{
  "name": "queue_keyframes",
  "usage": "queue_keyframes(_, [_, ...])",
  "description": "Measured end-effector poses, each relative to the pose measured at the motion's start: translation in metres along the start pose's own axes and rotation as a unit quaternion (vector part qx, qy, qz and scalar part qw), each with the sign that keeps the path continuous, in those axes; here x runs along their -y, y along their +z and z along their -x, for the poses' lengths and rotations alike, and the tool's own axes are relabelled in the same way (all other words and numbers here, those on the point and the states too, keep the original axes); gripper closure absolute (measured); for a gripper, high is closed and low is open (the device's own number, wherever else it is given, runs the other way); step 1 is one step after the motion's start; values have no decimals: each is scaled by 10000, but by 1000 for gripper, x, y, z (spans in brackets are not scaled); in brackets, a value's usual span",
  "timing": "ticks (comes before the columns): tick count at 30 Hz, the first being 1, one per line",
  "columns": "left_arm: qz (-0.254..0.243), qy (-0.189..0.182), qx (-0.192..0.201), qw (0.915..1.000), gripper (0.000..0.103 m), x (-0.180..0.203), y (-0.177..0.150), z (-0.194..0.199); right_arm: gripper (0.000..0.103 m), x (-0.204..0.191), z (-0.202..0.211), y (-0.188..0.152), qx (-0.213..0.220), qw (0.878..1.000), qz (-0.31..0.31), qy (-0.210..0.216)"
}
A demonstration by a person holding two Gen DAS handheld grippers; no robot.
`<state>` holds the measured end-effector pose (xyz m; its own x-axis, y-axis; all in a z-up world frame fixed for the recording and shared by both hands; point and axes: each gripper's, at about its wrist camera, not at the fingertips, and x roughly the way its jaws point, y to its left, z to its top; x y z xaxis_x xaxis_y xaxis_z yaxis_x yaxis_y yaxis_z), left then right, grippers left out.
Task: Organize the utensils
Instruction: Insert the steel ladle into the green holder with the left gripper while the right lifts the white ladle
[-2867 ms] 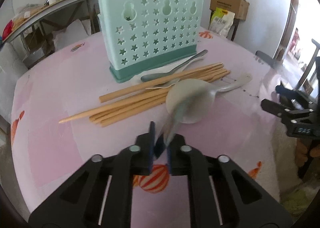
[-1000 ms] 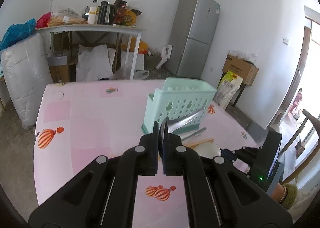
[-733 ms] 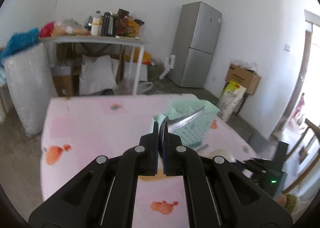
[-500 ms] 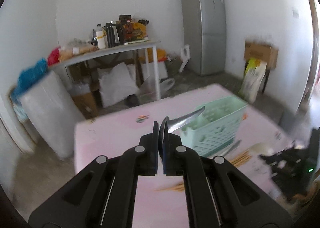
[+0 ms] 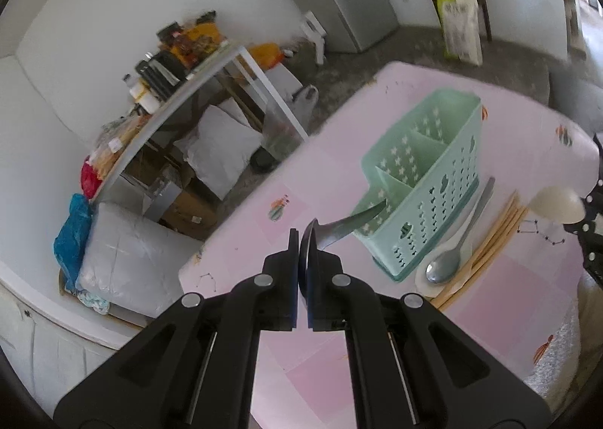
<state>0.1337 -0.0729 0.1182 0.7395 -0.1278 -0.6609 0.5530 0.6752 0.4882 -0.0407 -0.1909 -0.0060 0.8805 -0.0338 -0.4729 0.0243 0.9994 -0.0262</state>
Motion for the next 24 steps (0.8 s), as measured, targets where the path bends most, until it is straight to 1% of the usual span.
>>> queue_keyframes(2, [94,-136,-77,9998,97,0,3,-11,99,1,-1,0,-1,10000,-37,10])
queue_keyframes(4, [359,-360,-90,9987,90,-4,5,-19,99,2,-1,0,1,10000,-43,7])
queue_keyframes(5, [591,-540,-68,9968,86,-9,6,-23,99,2,-1,0,4,10000,-52,6])
queue_keyframes(6, [787,-702,-22,9944,79,-12,6,-26,99,3,0,1,6,10000,-70,7])
queue_keyframes(8, [1198,-1004,97,9877,76,-20,3,-30,99,5,1,2,15,9999,-108,11])
queue_keyframes(10, [1577,-1175,306,9800,76,-27,-1,-29,99,7,2,4,24,9999,-133,10])
queue_keyframes(12, [1849,-1255,528,9733,69,-31,-5,-25,99,9,3,6,39,9998,-168,17])
queue_keyframes(13, [2054,-1291,694,9676,67,-35,-10,-21,99,11,5,8,54,9998,-184,11])
queue_keyframes(14, [2176,-1322,795,9638,65,-37,-12,-20,99,13,6,10,77,9998,-208,9])
queue_keyframes(15, [2314,-1351,908,9591,64,-40,-16,-16,99,14,8,13,97,9997,-239,21])
queue_keyframes(16, [2519,-1397,1056,9518,64,-43,-23,-12,99,17,10,16,127,9995,-281,37])
queue_keyframes(17, [2617,-1412,1116,9482,63,-44,-24,-12,99,18,12,17,150,9994,-310,44])
queue_keyframes(18, [2848,-1447,1252,9393,63,-48,-32,-7,99,21,14,21,186,9992,-352,59])
queue_keyframes(21, [3272,-1563,1475,9202,62,-53,-47,-1,99,31,21,34,302,9979,-532,189])
queue_keyframes(22, [3470,-1607,1560,9107,62,-55,-55,2,99,35,23,41,367,9973,-589,248])
queue_keyframes(24, [3711,-1655,1650,8987,61,-55,-67,6,99,43,29,58,549,9952,-707,401])
